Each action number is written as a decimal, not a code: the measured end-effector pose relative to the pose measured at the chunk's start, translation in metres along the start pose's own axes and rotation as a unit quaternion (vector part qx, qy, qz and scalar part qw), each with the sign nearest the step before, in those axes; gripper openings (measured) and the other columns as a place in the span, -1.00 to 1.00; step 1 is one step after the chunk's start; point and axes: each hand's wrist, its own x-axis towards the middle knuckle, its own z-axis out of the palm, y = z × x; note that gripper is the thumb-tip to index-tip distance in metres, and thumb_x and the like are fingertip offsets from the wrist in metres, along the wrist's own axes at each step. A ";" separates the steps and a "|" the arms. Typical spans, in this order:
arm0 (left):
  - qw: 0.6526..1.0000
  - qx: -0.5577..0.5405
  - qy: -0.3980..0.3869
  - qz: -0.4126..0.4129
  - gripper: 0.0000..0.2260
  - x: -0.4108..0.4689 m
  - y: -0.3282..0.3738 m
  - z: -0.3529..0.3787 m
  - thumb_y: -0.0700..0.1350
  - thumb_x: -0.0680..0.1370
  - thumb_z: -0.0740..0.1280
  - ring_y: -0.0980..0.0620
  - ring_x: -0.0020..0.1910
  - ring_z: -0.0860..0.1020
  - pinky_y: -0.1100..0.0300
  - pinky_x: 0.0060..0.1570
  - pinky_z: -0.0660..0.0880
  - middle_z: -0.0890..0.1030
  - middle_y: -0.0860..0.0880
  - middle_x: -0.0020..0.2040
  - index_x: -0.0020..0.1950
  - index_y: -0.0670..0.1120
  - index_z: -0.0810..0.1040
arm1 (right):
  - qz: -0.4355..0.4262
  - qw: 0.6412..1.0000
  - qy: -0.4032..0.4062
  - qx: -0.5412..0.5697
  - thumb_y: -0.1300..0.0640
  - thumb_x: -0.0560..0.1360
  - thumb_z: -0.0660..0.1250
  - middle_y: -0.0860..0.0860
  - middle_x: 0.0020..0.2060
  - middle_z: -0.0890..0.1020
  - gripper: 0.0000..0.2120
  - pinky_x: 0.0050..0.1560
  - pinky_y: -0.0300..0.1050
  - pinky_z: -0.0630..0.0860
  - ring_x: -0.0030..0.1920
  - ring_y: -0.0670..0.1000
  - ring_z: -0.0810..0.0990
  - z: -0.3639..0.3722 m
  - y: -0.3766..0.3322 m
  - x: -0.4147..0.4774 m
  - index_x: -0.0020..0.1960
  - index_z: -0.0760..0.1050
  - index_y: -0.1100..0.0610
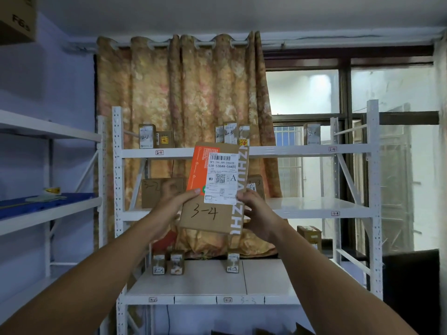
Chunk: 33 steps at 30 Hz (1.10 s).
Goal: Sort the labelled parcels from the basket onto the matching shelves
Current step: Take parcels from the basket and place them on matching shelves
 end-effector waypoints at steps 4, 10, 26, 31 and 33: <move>0.985 -0.089 -0.134 -0.060 -0.13 -0.007 -0.008 0.005 0.26 0.00 0.68 -0.04 0.08 0.66 0.04 -0.06 0.61 0.72 -0.06 0.11 0.25 0.00 0.62 | -0.017 0.999 -0.013 -0.026 -0.13 0.24 0.48 0.11 0.25 0.64 -0.32 0.18 0.16 0.53 0.22 0.17 0.53 0.001 -0.007 0.000 0.35 0.53 0.00; 0.990 -0.122 -0.071 0.008 0.06 0.005 -0.030 0.015 0.28 -0.04 0.70 -0.07 0.21 0.63 -0.11 -0.01 0.62 0.70 0.01 0.18 0.40 0.07 0.42 | 0.030 0.996 -0.031 -0.080 -0.14 0.25 0.61 0.02 0.29 0.64 -0.28 0.37 0.29 0.49 0.33 0.12 0.56 -0.013 -0.009 -0.003 0.38 0.50 -0.11; 0.984 -0.105 -0.126 -0.064 -0.19 0.009 -0.074 0.082 0.15 0.17 0.70 -0.08 0.26 0.61 -0.30 0.31 0.46 0.69 0.05 0.22 0.39 0.17 0.53 | 0.025 0.993 0.038 -0.112 0.14 0.51 0.52 -0.01 0.14 0.73 -0.48 0.25 0.20 0.60 0.20 0.09 0.69 -0.074 0.032 -0.036 0.42 0.50 -0.06; 0.988 -0.074 -0.124 -0.061 -0.36 0.014 -0.083 0.110 0.11 0.25 0.66 0.02 0.22 0.62 -0.22 0.37 0.41 0.70 0.14 0.15 0.30 0.23 0.57 | 0.021 0.991 0.053 -0.117 0.13 0.53 0.50 -0.05 0.15 0.73 -0.53 0.20 0.15 0.59 0.22 0.12 0.66 -0.098 0.038 -0.047 0.40 0.51 -0.11; 0.989 -0.078 -0.114 -0.058 -0.53 0.012 -0.081 0.123 -0.06 0.38 0.62 0.18 0.03 0.67 0.03 0.15 0.58 0.69 0.22 0.04 0.20 0.26 0.55 | 0.017 0.990 0.060 -0.123 0.13 0.53 0.49 -0.06 0.17 0.72 -0.52 0.14 0.08 0.60 0.22 0.09 0.67 -0.107 0.041 -0.049 0.40 0.51 -0.14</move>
